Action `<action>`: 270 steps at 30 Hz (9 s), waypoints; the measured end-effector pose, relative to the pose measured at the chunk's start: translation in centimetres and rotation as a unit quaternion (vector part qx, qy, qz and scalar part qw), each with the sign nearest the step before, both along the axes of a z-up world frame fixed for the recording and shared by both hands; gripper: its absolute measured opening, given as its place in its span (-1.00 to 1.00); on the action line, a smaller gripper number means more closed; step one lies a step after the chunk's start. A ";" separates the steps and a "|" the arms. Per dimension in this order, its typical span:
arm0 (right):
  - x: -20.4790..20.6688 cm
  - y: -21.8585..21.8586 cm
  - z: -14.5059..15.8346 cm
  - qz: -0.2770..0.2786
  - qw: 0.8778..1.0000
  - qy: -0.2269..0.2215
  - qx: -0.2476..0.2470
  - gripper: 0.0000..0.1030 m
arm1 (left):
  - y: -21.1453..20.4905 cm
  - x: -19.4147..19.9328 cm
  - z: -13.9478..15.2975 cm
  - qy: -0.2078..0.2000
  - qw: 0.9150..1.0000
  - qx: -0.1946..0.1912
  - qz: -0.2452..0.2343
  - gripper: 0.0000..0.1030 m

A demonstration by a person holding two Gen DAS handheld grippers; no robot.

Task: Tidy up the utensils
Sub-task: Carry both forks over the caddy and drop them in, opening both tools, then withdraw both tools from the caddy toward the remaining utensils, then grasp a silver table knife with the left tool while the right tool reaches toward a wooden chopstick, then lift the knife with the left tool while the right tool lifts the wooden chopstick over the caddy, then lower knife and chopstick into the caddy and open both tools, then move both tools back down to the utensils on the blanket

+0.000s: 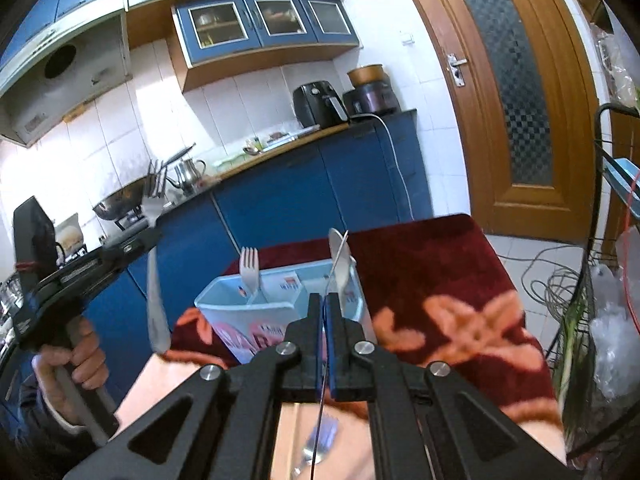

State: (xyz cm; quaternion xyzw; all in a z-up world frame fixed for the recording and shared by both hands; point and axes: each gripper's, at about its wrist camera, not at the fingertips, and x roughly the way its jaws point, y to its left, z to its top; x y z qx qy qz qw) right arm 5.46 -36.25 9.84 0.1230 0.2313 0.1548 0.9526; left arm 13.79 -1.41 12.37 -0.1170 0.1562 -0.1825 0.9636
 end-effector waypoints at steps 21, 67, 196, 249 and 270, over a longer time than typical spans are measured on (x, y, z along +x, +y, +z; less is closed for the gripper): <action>8.0 2.4 2.3 -0.034 0.993 -0.107 -0.019 -0.94 | -1.8 5.4 -5.2 -0.055 0.994 0.029 0.094 -0.98; -1.0 2.4 -1.4 0.010 0.998 0.036 -0.055 -0.31 | 0.2 -3.8 -5.7 0.135 0.987 0.085 0.015 -0.34; -1.4 -0.3 -3.3 0.036 0.998 0.032 0.050 -0.87 | 0.9 -0.1 2.0 -0.085 0.995 0.001 0.058 -0.98; 5.3 4.1 0.9 0.015 0.996 -0.091 -0.013 -0.20 | -0.8 0.7 -3.0 -0.014 0.999 0.012 0.029 -0.50; -3.9 4.9 -1.1 0.017 0.998 0.010 -0.055 -0.08 | -0.6 -7.0 -3.8 0.086 0.992 0.090 0.001 -0.17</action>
